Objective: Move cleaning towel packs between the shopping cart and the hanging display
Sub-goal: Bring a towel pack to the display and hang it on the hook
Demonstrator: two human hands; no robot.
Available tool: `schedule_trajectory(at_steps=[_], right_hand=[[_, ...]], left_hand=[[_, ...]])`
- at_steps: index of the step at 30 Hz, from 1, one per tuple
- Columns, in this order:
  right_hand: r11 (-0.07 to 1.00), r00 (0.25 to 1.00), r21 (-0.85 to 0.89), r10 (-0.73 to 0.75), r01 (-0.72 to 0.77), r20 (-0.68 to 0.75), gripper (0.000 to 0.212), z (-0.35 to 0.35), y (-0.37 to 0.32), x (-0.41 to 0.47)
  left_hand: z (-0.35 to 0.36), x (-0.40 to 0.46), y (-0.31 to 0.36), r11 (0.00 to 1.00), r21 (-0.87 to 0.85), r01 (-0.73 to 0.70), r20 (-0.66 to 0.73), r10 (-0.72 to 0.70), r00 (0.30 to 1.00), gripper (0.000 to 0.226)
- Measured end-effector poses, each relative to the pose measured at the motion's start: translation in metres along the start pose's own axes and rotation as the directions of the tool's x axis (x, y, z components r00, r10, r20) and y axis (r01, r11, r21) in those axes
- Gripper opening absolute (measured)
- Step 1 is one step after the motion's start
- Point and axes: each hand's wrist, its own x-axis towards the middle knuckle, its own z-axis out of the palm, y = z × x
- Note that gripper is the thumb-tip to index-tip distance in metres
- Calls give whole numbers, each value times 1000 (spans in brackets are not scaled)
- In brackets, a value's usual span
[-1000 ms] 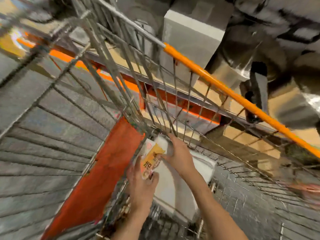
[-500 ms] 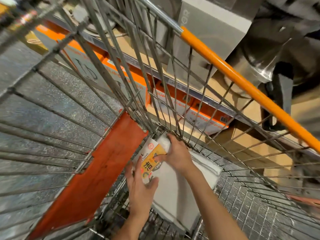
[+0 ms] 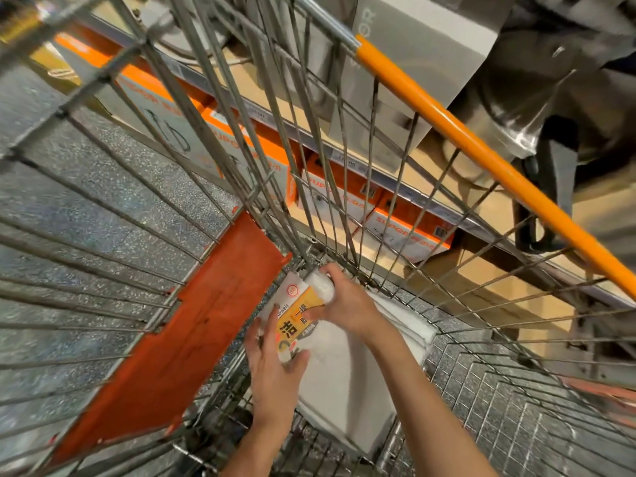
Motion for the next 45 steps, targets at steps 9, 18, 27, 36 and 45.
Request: schedule_trajectory(at_steps=[9,18,27,36,45], right_hand=[[999,999,24,38,-38,-2,87,4,-2,-7],[1000,1000,7,6,-6,-16,76,10,3,-9],[999,1000,-46,5,-5,-2,78,4,1,-12],[1000,996,-8,-11,11,-86,58,9,-5,-28],[962,962,257,-19,91,-272,56,-31,-25,-86]], left_hand=[[-3,-3,1,999,-34,10,15,-9,1000,92],[-6,-4,8,999,-12,42,29,-42,999,94],[-9,-4,14,1000,-7,24,29,-24,999,92],[-10,-5,14,998,-32,45,41,-44,998,92],[-28,-9,70,989,-96,-109,10,111,994,84]])
